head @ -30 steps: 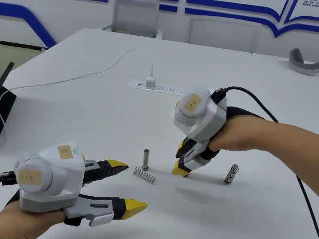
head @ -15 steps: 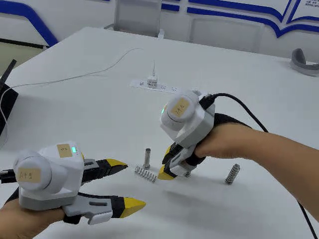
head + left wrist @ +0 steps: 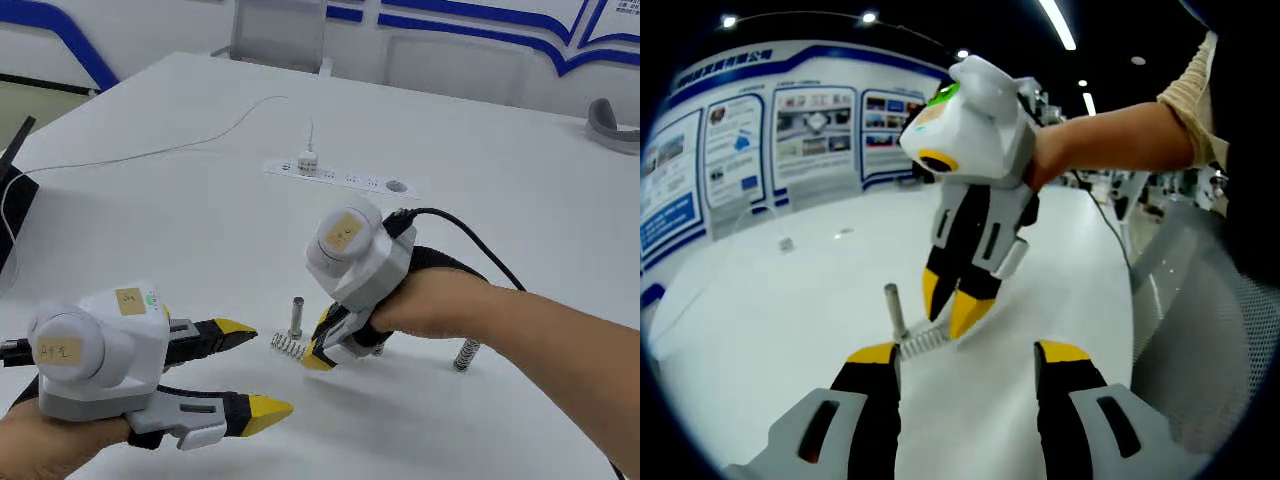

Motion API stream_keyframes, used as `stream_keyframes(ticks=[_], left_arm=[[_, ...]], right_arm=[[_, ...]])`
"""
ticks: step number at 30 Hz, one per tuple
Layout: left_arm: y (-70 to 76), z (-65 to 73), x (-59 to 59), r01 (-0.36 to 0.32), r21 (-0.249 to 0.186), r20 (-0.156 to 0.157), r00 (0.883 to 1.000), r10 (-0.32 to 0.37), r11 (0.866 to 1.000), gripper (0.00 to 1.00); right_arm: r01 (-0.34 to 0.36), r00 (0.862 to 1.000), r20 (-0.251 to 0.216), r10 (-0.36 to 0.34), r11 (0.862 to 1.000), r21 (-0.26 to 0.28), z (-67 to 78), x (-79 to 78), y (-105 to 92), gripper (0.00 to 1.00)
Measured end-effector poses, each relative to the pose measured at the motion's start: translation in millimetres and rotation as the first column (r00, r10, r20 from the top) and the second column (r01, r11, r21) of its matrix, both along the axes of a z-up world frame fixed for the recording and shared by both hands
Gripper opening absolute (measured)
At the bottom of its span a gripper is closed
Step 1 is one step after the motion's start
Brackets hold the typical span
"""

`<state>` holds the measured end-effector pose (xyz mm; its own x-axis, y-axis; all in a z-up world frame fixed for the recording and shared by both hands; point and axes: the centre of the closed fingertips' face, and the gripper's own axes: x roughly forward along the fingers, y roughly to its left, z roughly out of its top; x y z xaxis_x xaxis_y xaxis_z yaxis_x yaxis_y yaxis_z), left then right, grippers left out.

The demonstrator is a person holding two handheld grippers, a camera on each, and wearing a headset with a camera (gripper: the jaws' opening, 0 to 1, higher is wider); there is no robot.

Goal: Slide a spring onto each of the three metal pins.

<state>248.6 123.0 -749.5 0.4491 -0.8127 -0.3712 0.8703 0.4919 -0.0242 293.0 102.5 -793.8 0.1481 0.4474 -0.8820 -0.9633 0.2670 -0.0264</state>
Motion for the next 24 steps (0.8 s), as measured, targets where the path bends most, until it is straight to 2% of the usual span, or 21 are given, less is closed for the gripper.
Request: stream_keyframes(ticks=[16,24], left_arm=[[2.9,-0.6,0.2,-0.004,0.003,-0.002,1.0,0.004,1.0,0.54],[4.1,-0.3,-0.3,-0.004,0.008,-0.002,1.0,0.004,1.0,0.54]], right_arm=[[0.04,0.999,-0.01,-0.04,0.999,-0.019,-13.1,2.7,2.3,0.16],[0.04,0.999,-0.015,-0.04,0.999,-0.018,-14.7,1.4,2.2,0.12]])
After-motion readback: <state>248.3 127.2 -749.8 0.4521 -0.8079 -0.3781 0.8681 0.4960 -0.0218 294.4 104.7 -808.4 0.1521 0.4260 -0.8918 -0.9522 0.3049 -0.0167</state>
